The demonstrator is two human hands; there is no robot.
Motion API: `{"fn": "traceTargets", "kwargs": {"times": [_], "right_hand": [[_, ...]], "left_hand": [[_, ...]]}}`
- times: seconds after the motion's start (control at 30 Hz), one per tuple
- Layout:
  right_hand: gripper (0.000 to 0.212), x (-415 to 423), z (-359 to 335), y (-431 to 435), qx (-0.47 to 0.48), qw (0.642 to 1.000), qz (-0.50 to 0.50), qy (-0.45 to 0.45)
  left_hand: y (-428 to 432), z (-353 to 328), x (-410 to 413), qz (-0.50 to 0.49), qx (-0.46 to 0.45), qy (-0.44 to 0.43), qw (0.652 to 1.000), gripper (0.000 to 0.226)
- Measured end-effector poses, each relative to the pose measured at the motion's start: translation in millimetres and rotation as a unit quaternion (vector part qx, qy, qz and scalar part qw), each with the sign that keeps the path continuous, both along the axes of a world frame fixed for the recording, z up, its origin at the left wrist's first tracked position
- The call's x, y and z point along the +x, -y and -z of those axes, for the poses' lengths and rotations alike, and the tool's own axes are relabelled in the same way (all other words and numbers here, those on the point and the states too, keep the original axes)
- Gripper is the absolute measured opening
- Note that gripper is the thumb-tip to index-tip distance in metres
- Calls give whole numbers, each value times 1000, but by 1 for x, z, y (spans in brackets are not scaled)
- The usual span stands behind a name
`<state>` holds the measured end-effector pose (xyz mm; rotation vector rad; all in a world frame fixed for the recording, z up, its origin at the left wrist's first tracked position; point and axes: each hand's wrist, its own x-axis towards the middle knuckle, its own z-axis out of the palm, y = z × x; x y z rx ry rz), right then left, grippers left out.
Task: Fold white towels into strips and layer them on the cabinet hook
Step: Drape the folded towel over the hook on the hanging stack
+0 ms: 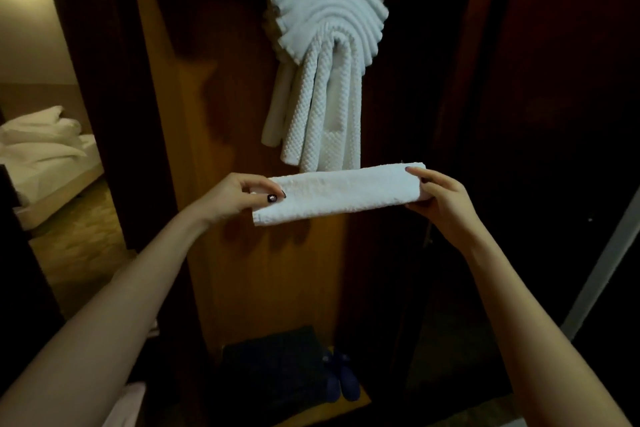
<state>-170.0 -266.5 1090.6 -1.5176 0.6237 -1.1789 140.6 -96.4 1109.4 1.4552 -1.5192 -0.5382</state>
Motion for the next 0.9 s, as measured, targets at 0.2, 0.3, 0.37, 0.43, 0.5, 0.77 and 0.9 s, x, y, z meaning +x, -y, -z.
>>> {"fn": "traceTargets", "kwargs": {"times": [0.2,0.3,0.37,0.43,0.5,0.77,0.9], "right_hand": [[24,27,-73,63,-40,998,-25,39],[25,45,-112,95,-49,996,-25,69],[25,56,-139,117,-53,994,-33,90],[25,68,-165,138,-62,992,-40,100],[25,81,-191,159,-74,990,-56,109],[26,131,-279,235,-111,970,-131,173],[24,153,-310,268,-109,962,-151,202]], "left_hand": [[54,-80,35,-13,-84,-4,996,28],[82,-119,47,-20,-148,-19,989,48],[103,-144,54,-19,-182,-16,983,45],[123,-167,64,-31,-203,-6,979,38],[143,-188,76,-45,-225,-9,973,33],[212,-268,114,21,-302,-168,938,40],[239,-293,127,9,-289,-178,941,33]]}}
